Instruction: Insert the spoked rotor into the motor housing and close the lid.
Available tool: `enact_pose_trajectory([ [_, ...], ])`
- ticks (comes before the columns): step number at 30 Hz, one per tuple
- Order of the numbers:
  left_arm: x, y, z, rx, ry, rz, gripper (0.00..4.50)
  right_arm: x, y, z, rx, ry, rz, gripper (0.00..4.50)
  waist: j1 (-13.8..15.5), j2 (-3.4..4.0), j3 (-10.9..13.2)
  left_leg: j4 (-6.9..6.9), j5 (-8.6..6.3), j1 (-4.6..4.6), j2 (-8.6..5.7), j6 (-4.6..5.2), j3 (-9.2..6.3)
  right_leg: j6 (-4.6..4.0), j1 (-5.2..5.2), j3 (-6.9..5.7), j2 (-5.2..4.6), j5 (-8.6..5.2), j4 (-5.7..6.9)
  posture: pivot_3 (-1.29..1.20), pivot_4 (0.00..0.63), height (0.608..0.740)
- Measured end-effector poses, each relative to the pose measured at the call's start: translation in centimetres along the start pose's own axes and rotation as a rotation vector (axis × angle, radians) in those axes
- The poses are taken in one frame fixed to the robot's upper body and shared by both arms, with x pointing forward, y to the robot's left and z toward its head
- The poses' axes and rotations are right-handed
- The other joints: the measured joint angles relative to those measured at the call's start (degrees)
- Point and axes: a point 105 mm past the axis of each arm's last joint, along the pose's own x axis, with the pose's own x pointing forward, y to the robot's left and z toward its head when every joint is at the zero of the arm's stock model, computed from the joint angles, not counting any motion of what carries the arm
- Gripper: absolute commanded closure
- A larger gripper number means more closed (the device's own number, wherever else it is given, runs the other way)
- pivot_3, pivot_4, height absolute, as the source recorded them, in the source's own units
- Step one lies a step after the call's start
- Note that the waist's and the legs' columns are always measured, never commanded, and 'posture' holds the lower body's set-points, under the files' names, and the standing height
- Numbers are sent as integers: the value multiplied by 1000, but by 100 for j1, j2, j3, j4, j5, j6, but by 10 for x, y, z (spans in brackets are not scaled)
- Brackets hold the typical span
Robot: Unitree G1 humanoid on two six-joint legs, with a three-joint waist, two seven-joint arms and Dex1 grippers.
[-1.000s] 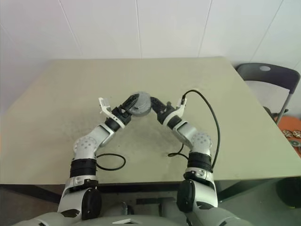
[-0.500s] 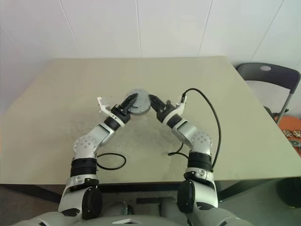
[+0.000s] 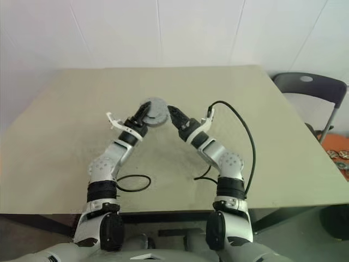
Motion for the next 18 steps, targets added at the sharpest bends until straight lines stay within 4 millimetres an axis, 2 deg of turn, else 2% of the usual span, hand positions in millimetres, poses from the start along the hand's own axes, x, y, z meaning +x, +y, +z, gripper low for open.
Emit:
enact_pose_trajectory([
  [4,-12,34,56,104,-261,197,2146,-1,1,1,-13,2,7,1376,-2,0,0,2,2,-1,1,-3,0,0,-4,0,2,0,8,0,0,740],
  [6,-23,45,82,204,-358,276,2146,-2,0,3,-19,2,5,1376,15,-1,0,2,2,-5,0,-3,0,0,-7,-1,2,0,7,0,0,740],
  [8,-33,52,100,283,-422,337,2146,-2,1,3,-20,3,6,1376,28,-3,-1,3,3,-13,0,-5,-1,0,-11,-1,-2,0,6,0,0,740],
  [13,-47,68,113,337,-480,420,2146,0,2,-1,-23,20,17,1376,166,-5,-1,21,3,-20,0,-6,-2,2,-11,-3,-6,1,9,0,0,740],
  [18,-50,71,115,346,-482,434,2146,-1,2,0,-30,21,17,1376,157,-6,-1,46,3,-24,0,-5,-3,10,-6,-10,-5,6,21,0,0,740],
])
